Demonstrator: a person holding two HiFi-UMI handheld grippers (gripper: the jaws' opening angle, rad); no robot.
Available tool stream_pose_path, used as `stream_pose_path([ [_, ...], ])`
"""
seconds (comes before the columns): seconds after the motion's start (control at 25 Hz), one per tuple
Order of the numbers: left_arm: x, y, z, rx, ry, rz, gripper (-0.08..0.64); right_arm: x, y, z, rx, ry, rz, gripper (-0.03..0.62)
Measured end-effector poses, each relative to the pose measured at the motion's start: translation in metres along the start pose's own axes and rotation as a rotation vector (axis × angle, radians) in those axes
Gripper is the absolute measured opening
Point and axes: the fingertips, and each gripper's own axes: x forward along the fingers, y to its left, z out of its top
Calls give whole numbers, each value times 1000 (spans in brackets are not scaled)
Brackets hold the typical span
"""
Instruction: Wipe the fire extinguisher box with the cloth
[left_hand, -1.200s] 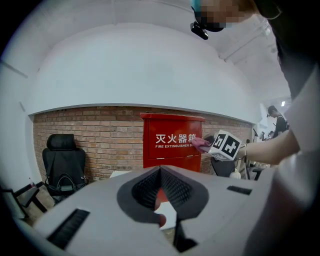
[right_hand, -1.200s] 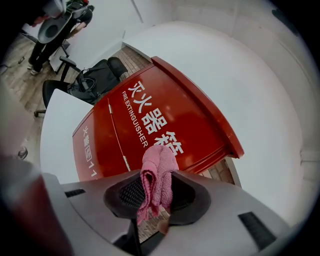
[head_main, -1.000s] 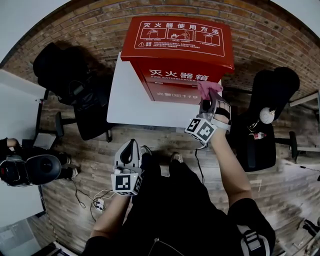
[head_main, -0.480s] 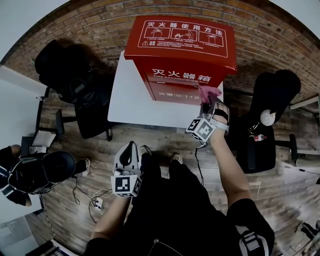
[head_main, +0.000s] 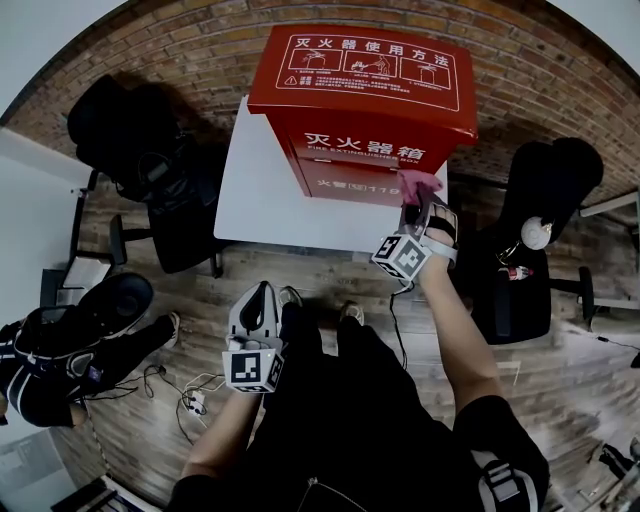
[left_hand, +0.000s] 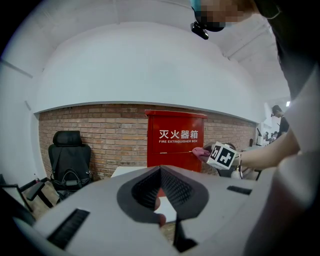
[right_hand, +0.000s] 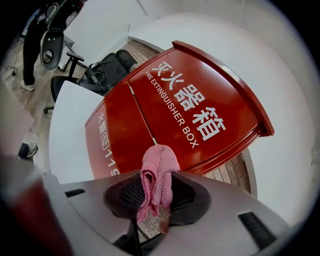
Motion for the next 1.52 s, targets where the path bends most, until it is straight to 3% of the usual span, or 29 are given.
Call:
stream_pose_path([
  [1.52,30,4,-6,12,51,5,21,36,86,-45,9,9,165,115],
])
